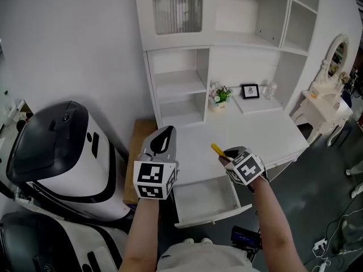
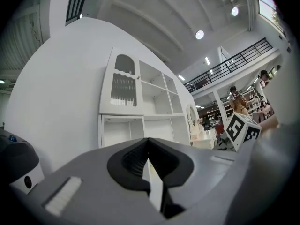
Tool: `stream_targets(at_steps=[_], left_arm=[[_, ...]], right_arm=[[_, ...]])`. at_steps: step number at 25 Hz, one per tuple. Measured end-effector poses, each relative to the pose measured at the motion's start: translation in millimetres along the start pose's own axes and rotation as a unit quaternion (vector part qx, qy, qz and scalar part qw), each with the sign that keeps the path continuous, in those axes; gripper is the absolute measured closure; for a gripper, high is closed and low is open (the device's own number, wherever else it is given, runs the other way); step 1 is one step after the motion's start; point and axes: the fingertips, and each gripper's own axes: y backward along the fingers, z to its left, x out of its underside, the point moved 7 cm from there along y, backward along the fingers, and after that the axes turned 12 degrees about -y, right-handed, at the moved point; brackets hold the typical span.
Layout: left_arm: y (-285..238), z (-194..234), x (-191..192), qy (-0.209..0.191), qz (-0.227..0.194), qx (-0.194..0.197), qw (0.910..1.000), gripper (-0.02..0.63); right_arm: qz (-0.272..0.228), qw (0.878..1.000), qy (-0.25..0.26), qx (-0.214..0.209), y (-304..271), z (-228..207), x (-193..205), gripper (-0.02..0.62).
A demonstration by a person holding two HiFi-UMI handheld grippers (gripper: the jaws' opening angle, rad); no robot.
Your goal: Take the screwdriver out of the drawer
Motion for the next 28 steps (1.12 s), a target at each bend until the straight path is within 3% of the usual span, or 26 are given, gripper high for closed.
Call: stream_targets(at_steps=[4,8,13,21,25,28], left_arm=[[2.0,1.8,-17.8,-0.006,-0.021,-0.009,0.9997,0.600],[5.3,3.2,-34.8,-0.020,-0.042,-0.019,0.9987,0.600],[6.9,1.4,-52.3,-0.029,-0.065,-0.026,0.9971,0.600],[6.1,3.6,-68.6,-0.029,-0.091,-0.036,0.9948,0.600],[5.5,2.8,-71.8,-0.030,-0.097,-0.037,0.9941,0.600],[5.0,2.3,-72.0,-0.031,-0.099,-0.035,0.9940,0.600]], right_arm=[[-0.077,0.996,-0.002,0.036,38.6,-6.2,-24.7,0.515],[-0.161,0.985,-0.022,0.065,77.6,-13.8,-46.2,0.515],[-0.253,0.962,-0.053,0.092,123.6,-22.5,-62.0,0.515],[-0.345,0.923,-0.056,0.163,176.5,-22.4,-69.7,0.515],[-0.399,0.899,-0.079,0.165,193.4,-24.0,-67.2,0.515],[-0.416,0.887,-0.088,0.177,201.9,-25.9,-65.8,0.514]])
